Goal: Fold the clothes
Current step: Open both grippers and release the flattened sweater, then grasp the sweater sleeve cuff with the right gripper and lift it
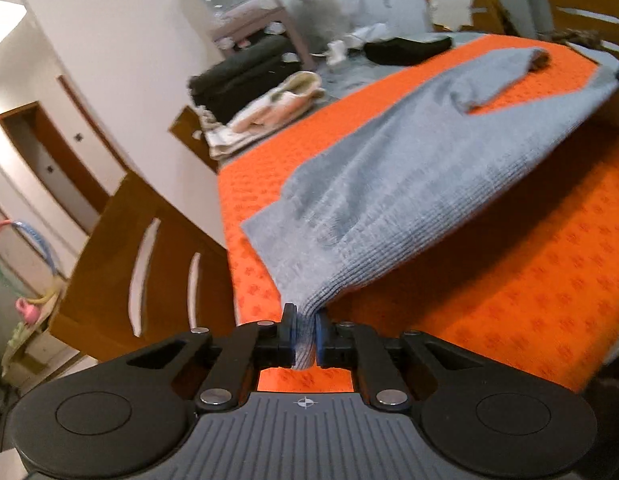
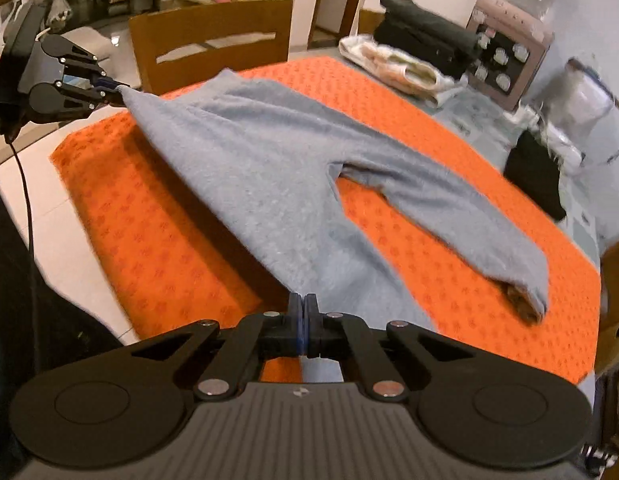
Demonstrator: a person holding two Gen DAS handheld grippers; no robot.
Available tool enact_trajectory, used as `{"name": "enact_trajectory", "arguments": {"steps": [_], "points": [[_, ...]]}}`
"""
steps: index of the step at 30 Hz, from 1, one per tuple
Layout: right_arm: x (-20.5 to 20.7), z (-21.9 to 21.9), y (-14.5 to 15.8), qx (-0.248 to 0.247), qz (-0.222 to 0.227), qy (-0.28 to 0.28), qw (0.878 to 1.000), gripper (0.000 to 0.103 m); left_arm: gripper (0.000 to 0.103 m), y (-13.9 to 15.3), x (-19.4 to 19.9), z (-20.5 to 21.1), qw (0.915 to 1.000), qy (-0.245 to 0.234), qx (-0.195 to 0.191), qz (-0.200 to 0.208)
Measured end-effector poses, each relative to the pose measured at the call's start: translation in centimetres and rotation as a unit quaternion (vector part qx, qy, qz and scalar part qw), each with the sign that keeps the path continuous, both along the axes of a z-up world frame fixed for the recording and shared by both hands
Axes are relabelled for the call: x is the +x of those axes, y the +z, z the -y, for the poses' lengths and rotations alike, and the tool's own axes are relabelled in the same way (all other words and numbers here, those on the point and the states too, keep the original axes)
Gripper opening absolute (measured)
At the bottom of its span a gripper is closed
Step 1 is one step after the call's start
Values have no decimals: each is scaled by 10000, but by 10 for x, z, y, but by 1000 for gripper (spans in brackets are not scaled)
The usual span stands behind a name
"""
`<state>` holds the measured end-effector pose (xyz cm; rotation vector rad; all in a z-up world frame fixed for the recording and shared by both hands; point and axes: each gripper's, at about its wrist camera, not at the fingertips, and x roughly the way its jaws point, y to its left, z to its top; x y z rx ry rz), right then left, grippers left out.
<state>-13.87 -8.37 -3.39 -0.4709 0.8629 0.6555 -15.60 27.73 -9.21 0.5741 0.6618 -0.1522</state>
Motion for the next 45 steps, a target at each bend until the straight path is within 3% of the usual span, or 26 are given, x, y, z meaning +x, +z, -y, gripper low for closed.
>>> {"name": "enact_trajectory", "arguments": {"steps": [4,9,14,17,21,26,29,31,34,38,43,45], "points": [[-7,2,-19,-34,-522,27,9986,1,10,-14,-12,6,9998,-27,128,-125],[-3,14,-17,303,-704,-345,9965,3,13,-15,-9,-6,9985,472,21,-284],[3,42,-4,496,-480,-1107,9914,8,20,-2,-18,-21,9952,571,-675,-421],[12,62,0,460,-266,-1735,9834,10,27,10,-19,-27,9875,952,-1173,-457],[27,102,1,447,2,-2721,9612,15,38,26,-14,-21,9766,1650,-1343,-317],[46,162,-7,614,153,-3851,9207,25,54,46,-3,-18,9444,2679,-1905,31],[60,202,-18,684,121,-4447,8930,28,56,53,8,-6,9339,2891,-2105,24],[73,225,-28,727,18,-4657,8820,30,59,56,13,6,9302,2954,-2177,24],[95,249,-44,733,-110,-4729,8780,32,61,58,20,30,9297,2924,-2241,-12],[127,271,-62,729,-250,-4812,8732,39,63,57,27,67,9356,2749,-2211,-115],[159,281,-80,783,-425,-4863,8692,38,64,52,35,104,9430,2559,-2112,-236],[163,280,-85,654,-390,-4847,8713,33,64,49,40,113,9448,2517,-2080,-280]]}}
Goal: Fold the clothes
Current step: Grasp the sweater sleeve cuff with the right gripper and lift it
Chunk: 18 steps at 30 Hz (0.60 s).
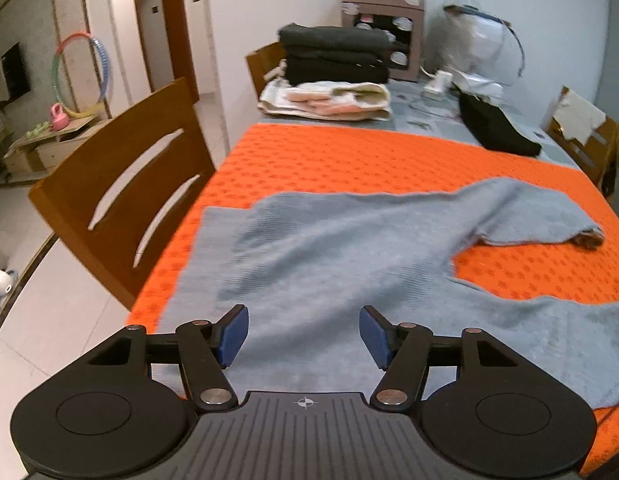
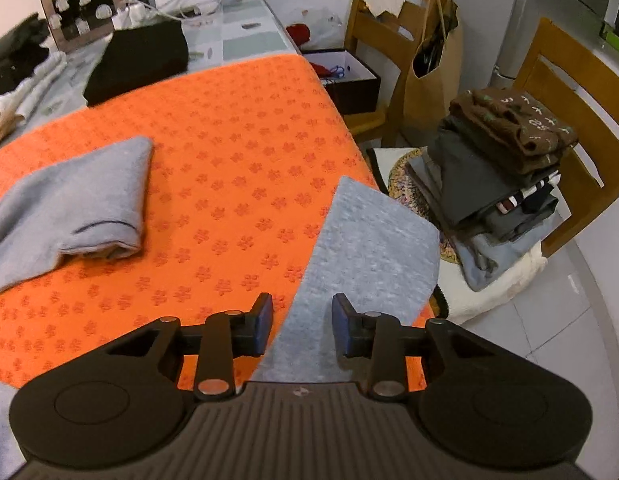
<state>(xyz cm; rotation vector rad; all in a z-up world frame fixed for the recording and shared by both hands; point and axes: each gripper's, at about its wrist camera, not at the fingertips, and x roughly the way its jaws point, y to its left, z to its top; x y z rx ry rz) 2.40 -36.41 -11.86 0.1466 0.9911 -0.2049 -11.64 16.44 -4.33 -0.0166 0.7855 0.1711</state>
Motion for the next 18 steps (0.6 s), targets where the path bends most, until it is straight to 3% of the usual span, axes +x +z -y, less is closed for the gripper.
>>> {"name": "enact_trajectory", "arguments": {"steps": [2,3,11,18], "points": [[-2,-1,-1,-199,38,58,9998,7,64,-3,4,9,10000,-55,22,-40],[-3,0,-1,-248,75,78,9996,4,64,-4,7,13,9999,-74,18,-66],[-61,35,36,-237,606,-524,9965,3,64,-15,31,26,9988,-425,-22,-256],[-135,70,50,-506,530,-1233,9897,3,64,-28,55,46,9910,-1254,63,-455]]}}
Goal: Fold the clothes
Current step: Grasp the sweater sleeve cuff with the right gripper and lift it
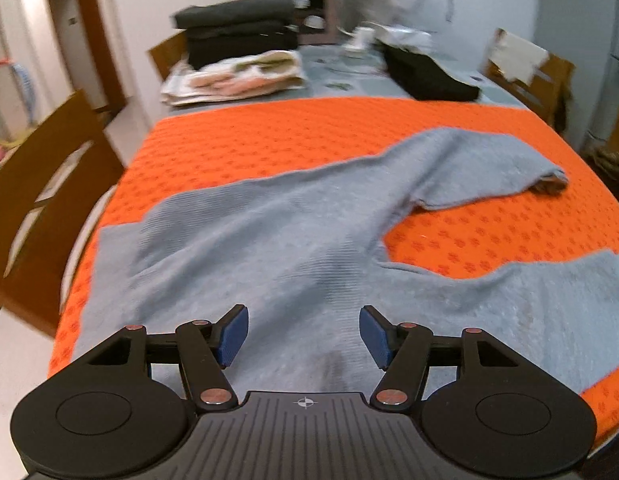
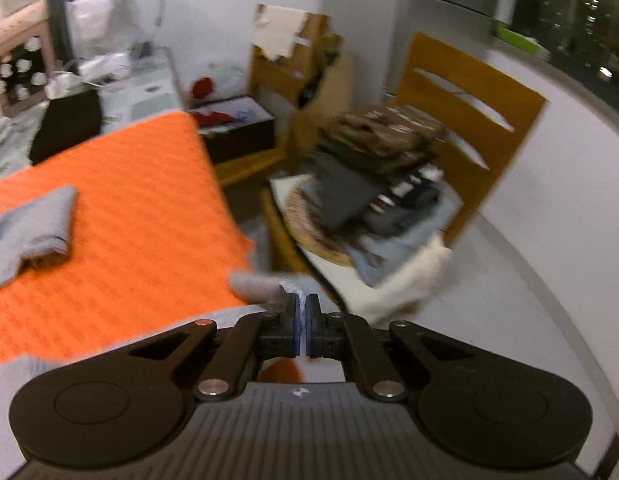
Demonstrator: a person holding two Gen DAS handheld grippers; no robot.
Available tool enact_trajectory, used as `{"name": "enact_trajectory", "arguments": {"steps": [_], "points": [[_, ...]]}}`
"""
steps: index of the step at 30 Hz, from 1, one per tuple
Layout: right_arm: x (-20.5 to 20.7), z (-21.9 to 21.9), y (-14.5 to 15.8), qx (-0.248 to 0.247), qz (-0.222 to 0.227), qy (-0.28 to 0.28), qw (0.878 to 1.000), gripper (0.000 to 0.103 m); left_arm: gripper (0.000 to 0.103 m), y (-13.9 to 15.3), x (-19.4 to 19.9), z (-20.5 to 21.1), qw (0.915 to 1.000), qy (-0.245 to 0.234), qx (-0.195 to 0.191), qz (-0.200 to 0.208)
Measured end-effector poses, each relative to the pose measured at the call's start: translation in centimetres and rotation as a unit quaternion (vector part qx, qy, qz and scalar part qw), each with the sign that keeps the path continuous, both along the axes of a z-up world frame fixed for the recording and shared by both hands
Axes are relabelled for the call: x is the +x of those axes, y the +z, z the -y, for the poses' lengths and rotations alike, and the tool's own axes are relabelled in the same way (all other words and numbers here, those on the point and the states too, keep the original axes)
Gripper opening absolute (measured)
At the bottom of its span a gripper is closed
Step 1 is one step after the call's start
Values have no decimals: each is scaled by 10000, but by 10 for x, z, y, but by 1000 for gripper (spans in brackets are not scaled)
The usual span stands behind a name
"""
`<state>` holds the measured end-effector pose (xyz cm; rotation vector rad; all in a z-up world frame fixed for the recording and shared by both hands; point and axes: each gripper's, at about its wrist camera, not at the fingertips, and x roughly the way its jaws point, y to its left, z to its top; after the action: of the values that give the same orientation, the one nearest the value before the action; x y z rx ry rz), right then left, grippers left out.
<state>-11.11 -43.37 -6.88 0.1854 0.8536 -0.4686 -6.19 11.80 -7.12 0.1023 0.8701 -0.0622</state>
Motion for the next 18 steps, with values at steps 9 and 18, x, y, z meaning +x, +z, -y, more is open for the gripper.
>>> {"name": "enact_trajectory", "arguments": {"steps": [9,18], "points": [[-42,18,-16,-76,-348,-628,9974,7,64,-6,17,20,9985,-534,35,-152],[29,-17,-4,661,240,828,9941,28,65,-3,14,16,9998,-96,144,-87]]}}
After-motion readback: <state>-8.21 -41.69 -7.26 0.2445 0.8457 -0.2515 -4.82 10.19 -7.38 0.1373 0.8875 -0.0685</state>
